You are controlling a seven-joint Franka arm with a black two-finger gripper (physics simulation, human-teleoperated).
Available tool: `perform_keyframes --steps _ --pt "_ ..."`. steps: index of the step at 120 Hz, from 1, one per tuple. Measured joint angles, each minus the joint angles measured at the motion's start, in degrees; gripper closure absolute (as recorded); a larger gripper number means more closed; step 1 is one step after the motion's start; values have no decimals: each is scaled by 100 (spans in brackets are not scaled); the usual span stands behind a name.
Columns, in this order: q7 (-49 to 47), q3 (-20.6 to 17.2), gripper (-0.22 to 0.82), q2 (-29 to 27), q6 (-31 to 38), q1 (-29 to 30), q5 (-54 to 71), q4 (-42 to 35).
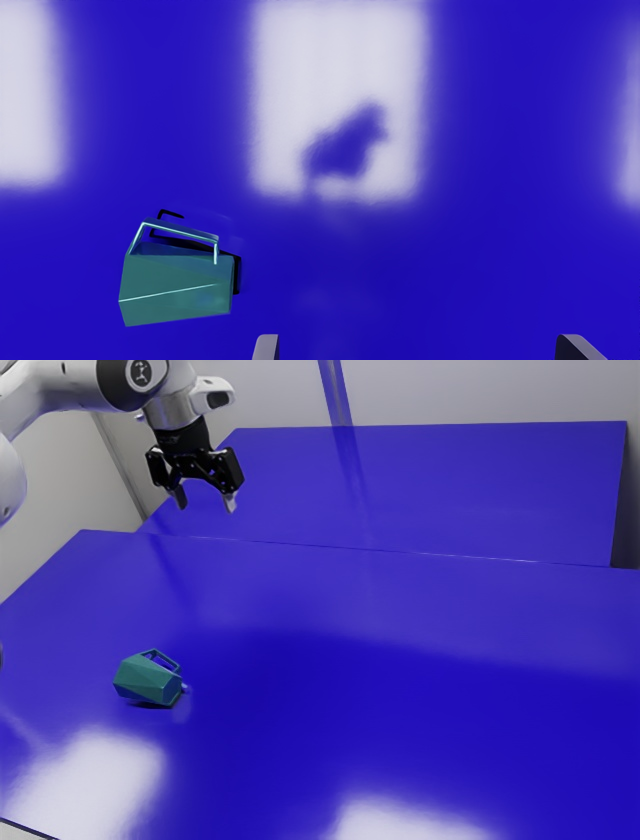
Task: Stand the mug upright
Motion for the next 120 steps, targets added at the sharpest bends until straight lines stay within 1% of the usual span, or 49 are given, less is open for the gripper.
perform_keyframes --steps 21,43,65,79,89,104,120 --pt "-12 -15 0 -9 0 -17 29 -1" --pt "-10 -36 0 -163 -74 20 -142 -133" --pt "-8 -30 0 -616 30 565 -843 -1130" --pt "-14 -21 0 -1028 165 938 -1337 -2007" --pt "48 -9 0 -1142 367 1136 -1640 -2567" --pt "471 6 0 -1195 653 1511 -1950 -3128" --pt "1257 16 0 -1275 909 2030 -2167 -3617"
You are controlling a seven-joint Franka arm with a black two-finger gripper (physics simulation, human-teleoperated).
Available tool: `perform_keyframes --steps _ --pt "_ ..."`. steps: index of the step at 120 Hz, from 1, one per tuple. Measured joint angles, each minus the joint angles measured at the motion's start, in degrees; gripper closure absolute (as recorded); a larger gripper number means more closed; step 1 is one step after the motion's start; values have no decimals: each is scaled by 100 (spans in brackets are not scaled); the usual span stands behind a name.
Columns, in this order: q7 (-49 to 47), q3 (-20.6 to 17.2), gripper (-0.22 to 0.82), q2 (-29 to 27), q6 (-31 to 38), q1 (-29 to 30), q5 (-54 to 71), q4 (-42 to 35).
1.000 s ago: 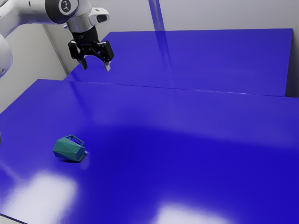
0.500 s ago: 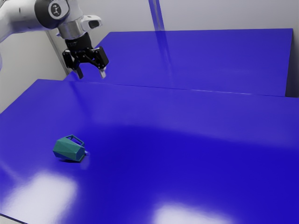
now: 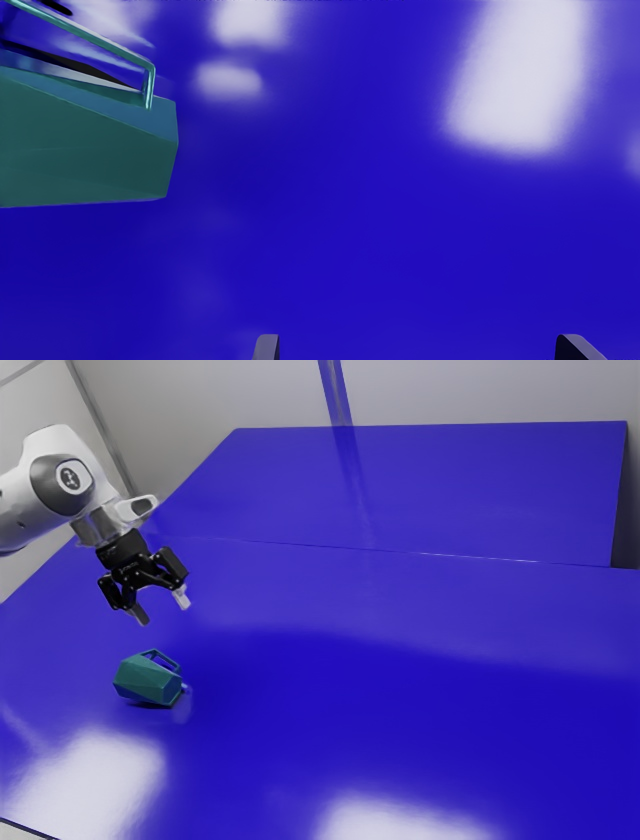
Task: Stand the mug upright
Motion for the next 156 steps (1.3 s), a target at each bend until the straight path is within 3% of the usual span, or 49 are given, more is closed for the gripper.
perform_keyframes --steps 25,60,80,145,156 --pt "1449 1 0 -1 251 945 -221 -453" --pt "3212 6 0 904 451 2082 -919 -316" --pt "3910 5 0 1505 428 2021 -1182 117" --pt "5215 -2 0 2222 182 2259 -1714 239" --pt "5342 -6 7 2311 79 2272 -1895 228"
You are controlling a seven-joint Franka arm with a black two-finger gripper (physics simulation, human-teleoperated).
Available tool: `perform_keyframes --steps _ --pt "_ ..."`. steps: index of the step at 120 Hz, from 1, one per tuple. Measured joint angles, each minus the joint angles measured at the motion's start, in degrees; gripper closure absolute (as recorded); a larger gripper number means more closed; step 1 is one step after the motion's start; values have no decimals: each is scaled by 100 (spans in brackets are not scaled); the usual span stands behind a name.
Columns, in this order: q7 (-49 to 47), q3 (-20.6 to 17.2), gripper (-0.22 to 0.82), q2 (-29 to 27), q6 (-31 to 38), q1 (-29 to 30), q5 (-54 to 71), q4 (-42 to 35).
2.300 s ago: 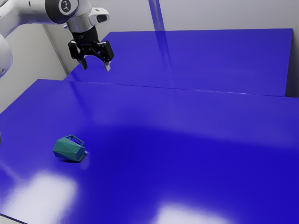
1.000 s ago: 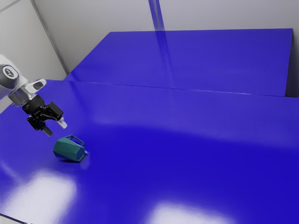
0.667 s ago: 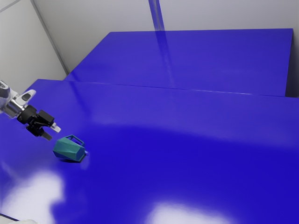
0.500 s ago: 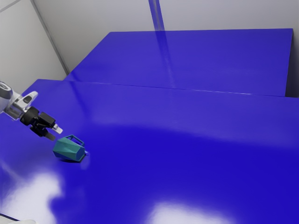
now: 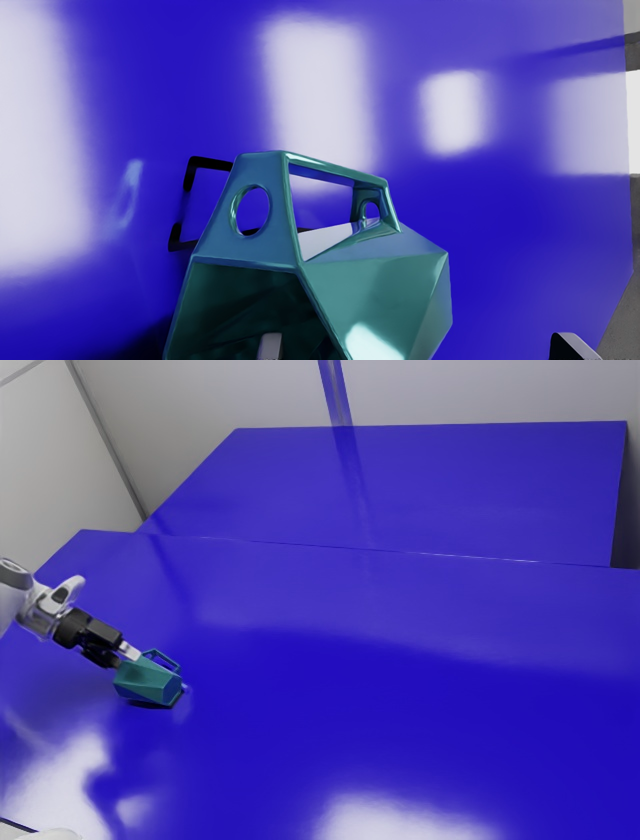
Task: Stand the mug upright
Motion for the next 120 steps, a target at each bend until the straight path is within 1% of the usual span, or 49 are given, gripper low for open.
perform_keyframes --steps 8,31,40,48,59,73,89,105,120 --pt "81 -4 17 41 -59 13 -97 -3" --pt "271 -9 52 93 -193 46 -200 -2" --pt "330 -19 62 79 -230 41 -208 2" --pt "382 -26 67 64 -255 37 -210 3" --pt "456 -41 71 27 -270 17 -208 -2" --pt "535 -84 75 -83 -282 -1 -206 -11" --pt "608 -214 76 -398 -223 -14 -175 -132" --pt "630 -731 77 -854 215 -32 41 -313" --pt "475 -1339 77 -1192 893 -29 559 -528"
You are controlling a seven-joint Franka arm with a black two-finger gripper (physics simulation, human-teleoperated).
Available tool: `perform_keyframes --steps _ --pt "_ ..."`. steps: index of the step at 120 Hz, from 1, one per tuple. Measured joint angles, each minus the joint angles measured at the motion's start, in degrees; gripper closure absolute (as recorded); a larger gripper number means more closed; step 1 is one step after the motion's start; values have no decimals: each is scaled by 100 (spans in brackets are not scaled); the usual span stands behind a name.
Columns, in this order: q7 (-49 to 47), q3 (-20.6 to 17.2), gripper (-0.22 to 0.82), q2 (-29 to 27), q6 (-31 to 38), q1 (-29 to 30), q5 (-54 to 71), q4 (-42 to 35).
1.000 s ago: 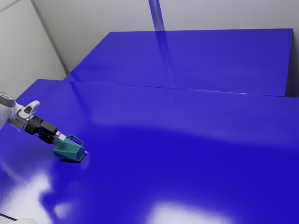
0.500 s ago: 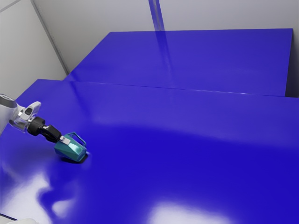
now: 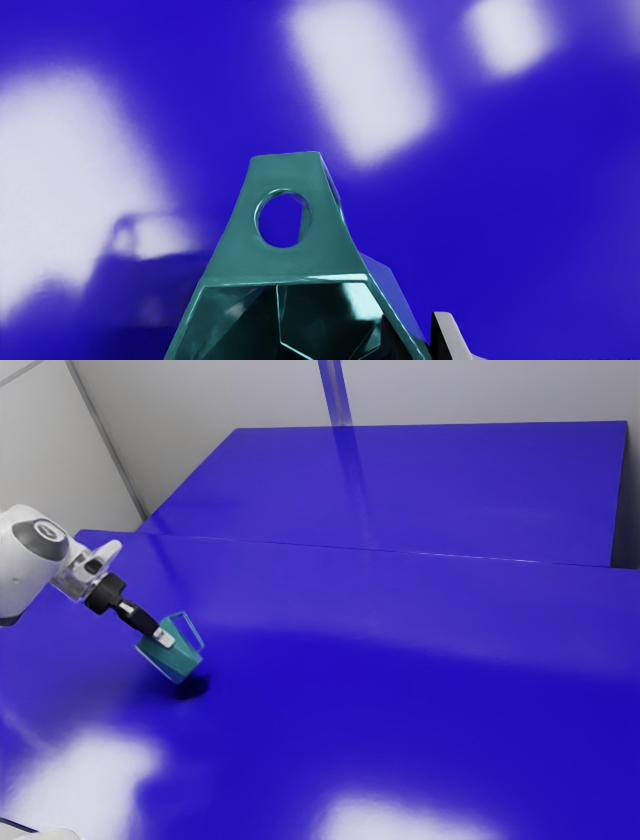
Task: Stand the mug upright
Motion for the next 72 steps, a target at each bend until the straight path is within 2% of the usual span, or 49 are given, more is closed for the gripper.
perform_keyframes --steps 26,41,58,72 --pt "-692 -929 78 -460 1201 27 1034 -463" --pt "-1218 -1330 78 -750 1664 -40 1541 -696" --pt "-1800 -1607 77 -969 2043 -152 1872 -943" --pt "-2221 -1677 77 -994 2288 -52 1986 -1070"
